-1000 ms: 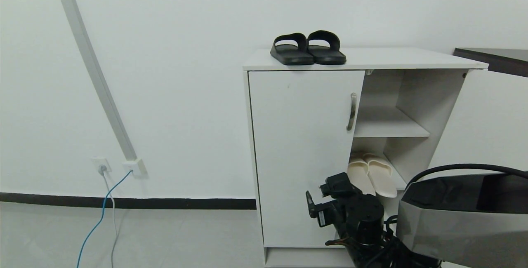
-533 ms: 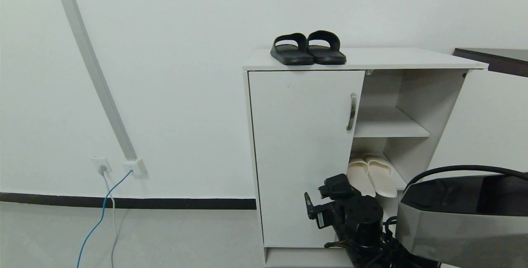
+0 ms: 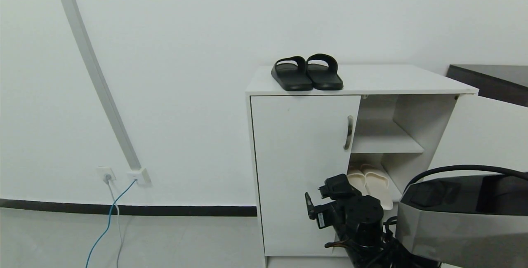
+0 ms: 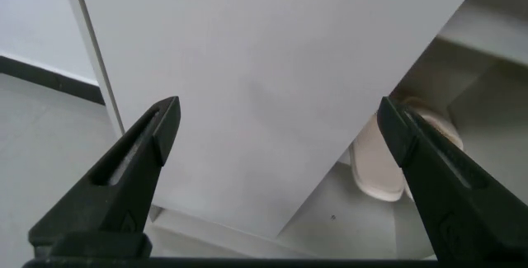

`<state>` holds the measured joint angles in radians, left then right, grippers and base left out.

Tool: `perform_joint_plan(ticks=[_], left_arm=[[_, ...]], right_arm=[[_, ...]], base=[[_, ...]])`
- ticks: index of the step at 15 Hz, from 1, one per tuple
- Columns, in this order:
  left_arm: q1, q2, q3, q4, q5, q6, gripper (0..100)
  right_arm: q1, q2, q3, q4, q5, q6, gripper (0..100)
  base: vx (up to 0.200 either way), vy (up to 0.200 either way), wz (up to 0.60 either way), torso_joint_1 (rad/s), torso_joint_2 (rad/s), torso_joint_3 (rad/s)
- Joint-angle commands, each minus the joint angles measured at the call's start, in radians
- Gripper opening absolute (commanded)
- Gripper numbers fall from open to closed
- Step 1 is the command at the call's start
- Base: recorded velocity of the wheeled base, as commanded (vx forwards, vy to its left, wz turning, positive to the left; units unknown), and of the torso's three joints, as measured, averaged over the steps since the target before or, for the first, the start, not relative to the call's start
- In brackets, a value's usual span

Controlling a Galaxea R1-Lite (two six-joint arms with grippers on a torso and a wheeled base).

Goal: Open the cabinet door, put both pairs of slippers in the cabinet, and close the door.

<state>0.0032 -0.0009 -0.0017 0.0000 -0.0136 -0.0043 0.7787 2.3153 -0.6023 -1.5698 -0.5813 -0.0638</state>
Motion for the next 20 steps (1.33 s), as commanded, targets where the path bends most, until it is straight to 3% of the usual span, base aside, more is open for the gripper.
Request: perform_joint_plan(ticks=[1,20], left_arm=[[0.000,0.001,0.000,0.000,0.000,0.000,0],[0.000,0.001,0.000,0.000,0.000,0.000,0]], right_arm=[[0.001,0.001,0.001,-0.001,0.000,-0.001,100],[0.001,0.003,0.007,-0.001,0.000,-0.002,100]], base=[[0.000,0.000,0.00,0.139,-0.46,-0.344],[0.000,0.000,0.00,0.199,-0.52,-0.324]])
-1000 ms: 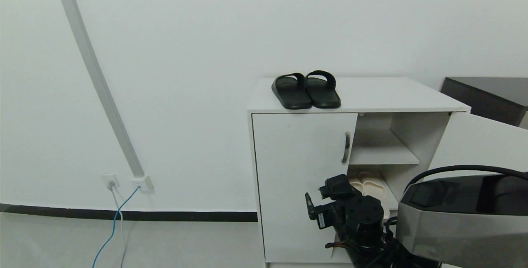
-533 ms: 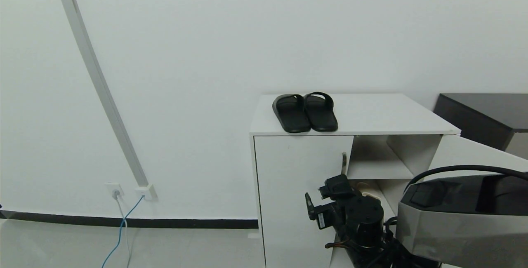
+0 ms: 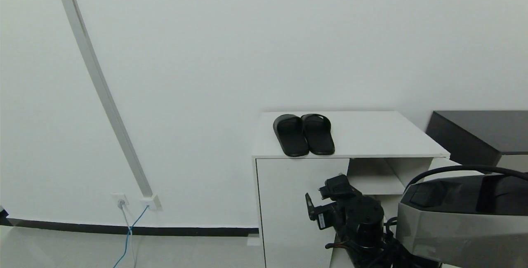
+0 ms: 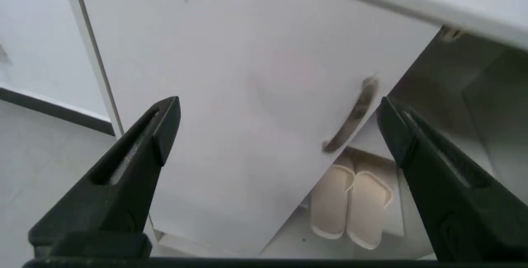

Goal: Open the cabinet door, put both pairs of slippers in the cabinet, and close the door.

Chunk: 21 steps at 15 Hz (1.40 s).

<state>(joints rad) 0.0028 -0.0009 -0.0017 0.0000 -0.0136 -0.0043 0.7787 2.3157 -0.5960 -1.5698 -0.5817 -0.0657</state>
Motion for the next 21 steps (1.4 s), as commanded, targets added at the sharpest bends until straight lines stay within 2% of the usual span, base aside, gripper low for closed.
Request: perform_joint_plan(ticks=[1,8,13,16,17,18,21], left_arm=[[0.000,0.001,0.000,0.000,0.000,0.000,0],[0.000,0.001,0.000,0.000,0.000,0.000,0],[0.000,0.001,0.000,0.000,0.000,0.000,0],[0.000,0.001,0.000,0.000,0.000,0.003,0],[0.000,0.001,0.000,0.000,0.000,0.003,0],[0.000,0.001,0.000,0.000,0.000,0.003,0],[0.000,0.001,0.000,0.000,0.001,0.001,0]], right_arm=[[0.001,0.002,0.001,-0.001,0.000,0.000,100],[0.001,0.014,-0.002,-0.001,0.003,0.001,100],[-0.003,0.022,0.001,-0.001,0.060,0.004,100],[-0.013,0.040,-0.021,-0.001,0.059,0.001,100],[-0.021,0.039,-0.068,-0.001,0.056,-0.008,100],[-0.035,0.036,-0.128,0.028,0.052,-0.008,100],[-0.065,-0.003,-0.285,0.275,0.051,0.053,100]], base=[[0.000,0.000,0.00,0.266,-0.61,-0.334],[0.000,0.000,0.00,0.209,-0.46,-0.253],[0.000,0.000,0.00,0.173,-0.37,-0.201],[0.000,0.000,0.00,0.159,-0.34,-0.188],[0.000,0.000,0.00,0.168,-0.35,-0.193],[0.000,0.000,0.00,0.168,-0.34,-0.183],[0.000,0.000,0.00,0.079,-0.17,-0.087]])
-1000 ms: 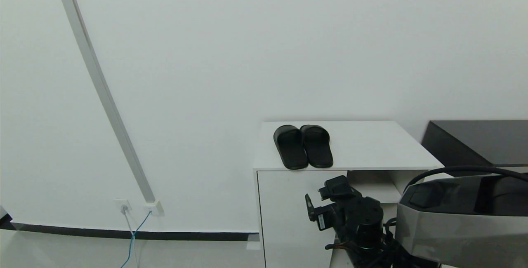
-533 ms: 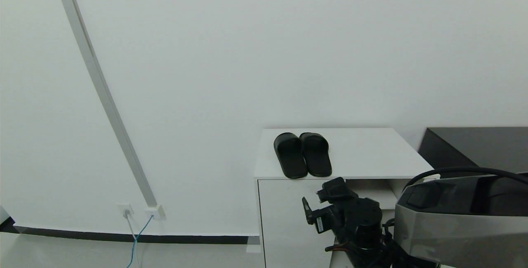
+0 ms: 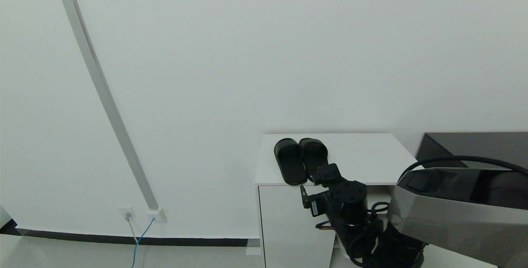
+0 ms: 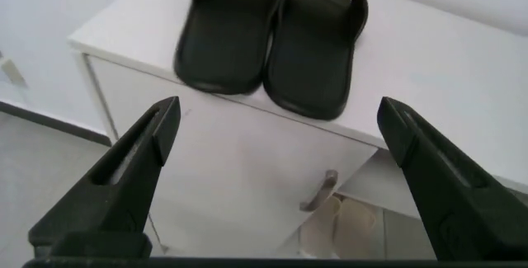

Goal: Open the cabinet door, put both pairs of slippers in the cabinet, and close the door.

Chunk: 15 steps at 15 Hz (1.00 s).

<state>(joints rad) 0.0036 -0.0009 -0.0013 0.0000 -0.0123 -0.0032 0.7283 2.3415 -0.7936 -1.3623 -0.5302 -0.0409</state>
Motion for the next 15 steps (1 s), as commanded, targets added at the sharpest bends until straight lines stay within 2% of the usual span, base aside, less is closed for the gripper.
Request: perform_joint_plan(ticks=[1,4,6,7,15], left_arm=[[-0.001,0.001,0.000,0.000,-0.001,0.000,0],[-0.001,0.001,0.000,0.000,-0.001,0.000,0],[-0.001,0.001,0.000,0.000,-0.001,0.002,0],[-0.001,0.001,0.000,0.000,-0.001,0.002,0],[-0.001,0.002,0.000,0.000,-0.001,0.000,0]], right_arm=[[-0.015,-0.047,-0.150,0.174,-0.001,0.075,100],[-0.015,-0.102,-0.282,0.480,-0.001,0.216,100],[-0.015,-0.117,-0.332,0.614,-0.001,0.300,100],[-0.015,-0.117,-0.343,0.638,-0.001,0.320,100],[-0.015,-0.059,-0.345,0.637,-0.001,0.322,100]], base=[[0.000,0.000,0.00,0.000,0.00,0.000],[0.000,0.000,0.00,0.000,0.00,0.000],[0.000,0.000,0.00,0.000,0.00,0.000],[0.000,0.000,0.00,0.000,0.00,0.000],[0.200,0.000,0.00,0.001,0.00,0.001]])
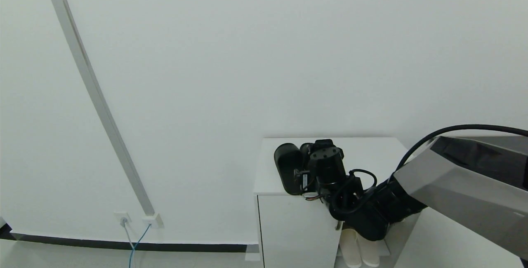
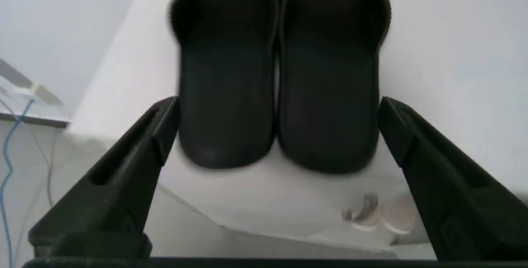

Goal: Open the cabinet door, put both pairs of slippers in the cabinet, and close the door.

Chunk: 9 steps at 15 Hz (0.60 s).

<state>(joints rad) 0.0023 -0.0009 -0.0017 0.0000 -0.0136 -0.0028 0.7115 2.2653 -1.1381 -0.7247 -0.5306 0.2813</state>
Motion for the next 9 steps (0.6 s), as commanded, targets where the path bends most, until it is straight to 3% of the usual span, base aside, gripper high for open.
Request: perform_joint_plan(ticks=[1,3,9], left_arm=[[0.001,0.001,0.000,0.000,0.000,0.000,0],[0.001,0.001,0.000,0.000,0.000,0.000,0],[0.001,0.001,0.000,0.000,0.000,0.000,0]], right_arm=[[0.002,0.026,0.000,-0.001,0.000,0.001,100],[0.002,0.063,-0.012,-0.004,0.000,0.001,100],[-0.024,0.198,-0.137,-0.039,0.004,-0.019,100]], base=[[0.200,0.000,0.00,0.017,0.01,-0.002],[0.200,0.000,0.00,0.002,0.00,0.002],[0.000,0.000,0.00,0.000,0.00,0.000]])
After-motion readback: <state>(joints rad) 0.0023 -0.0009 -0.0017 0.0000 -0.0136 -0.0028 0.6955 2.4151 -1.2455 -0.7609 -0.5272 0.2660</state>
